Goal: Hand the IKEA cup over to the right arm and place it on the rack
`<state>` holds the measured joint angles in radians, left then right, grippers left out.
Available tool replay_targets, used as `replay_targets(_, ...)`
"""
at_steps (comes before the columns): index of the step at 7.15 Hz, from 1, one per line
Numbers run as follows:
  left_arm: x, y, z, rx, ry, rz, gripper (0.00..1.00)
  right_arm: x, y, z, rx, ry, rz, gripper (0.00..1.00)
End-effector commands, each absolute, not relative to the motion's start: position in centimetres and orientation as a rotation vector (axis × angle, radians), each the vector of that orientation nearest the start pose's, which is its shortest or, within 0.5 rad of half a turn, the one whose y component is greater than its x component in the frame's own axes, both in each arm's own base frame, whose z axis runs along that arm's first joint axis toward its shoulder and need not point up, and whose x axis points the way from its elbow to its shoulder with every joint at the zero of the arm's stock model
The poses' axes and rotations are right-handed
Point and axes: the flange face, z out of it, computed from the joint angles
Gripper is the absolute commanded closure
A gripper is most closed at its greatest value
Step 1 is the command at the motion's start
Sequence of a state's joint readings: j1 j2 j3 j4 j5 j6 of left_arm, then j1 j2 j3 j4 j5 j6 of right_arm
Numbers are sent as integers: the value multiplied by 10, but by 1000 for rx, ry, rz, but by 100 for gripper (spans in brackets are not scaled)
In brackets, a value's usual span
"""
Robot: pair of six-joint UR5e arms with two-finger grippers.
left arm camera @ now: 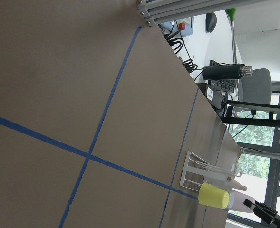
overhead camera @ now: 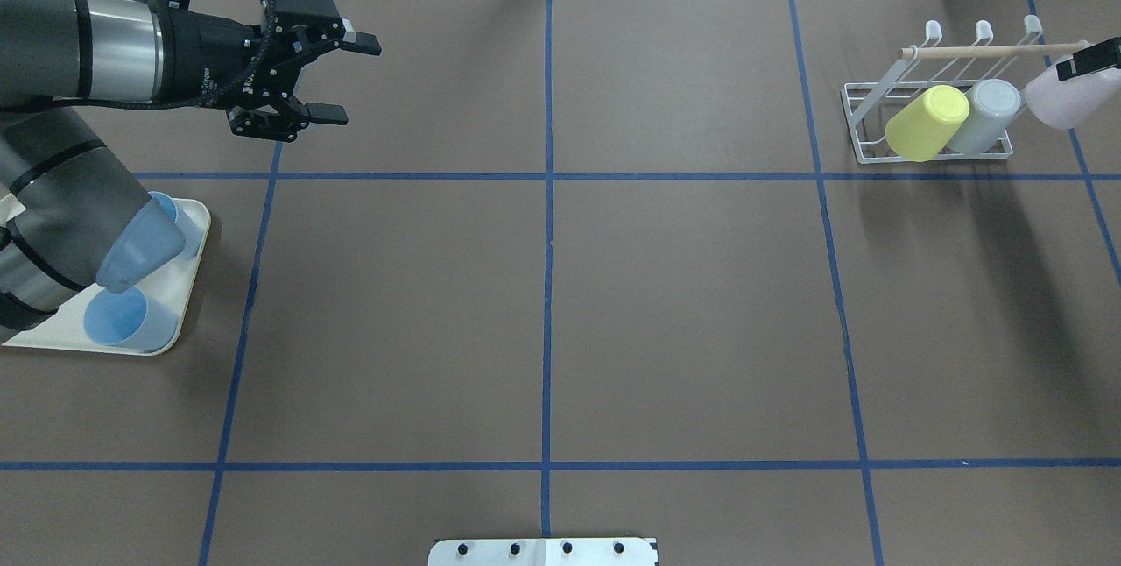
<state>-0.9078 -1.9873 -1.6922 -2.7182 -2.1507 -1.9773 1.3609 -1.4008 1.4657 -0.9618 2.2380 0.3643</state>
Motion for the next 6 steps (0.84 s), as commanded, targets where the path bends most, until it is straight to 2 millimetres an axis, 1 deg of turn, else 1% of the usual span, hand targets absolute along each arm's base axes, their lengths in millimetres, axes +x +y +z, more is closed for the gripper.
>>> replay_targets(1,295,-506,242,-16,1691,-505,0,-60,-596,554,439,-795,-88,2)
replay_targets(2,294,-506,246,12,1683,-479,0,-63,-596,555,432,-796,-89,2)
replay_targets(3,279,-507,272,82,1627,-402,0,-64,-597,553,436,-797,-92,1)
replay_targets(4,255,-517,286,115,1572,-353,0,-64,-599,548,442,-801,-92,1)
replay_targets(5,231,-522,309,144,1511,-310,0,-65,-598,543,446,-809,-93,1)
replay_targets(6,219,-518,345,173,1450,-284,0,-64,-598,542,446,-811,-91,1)
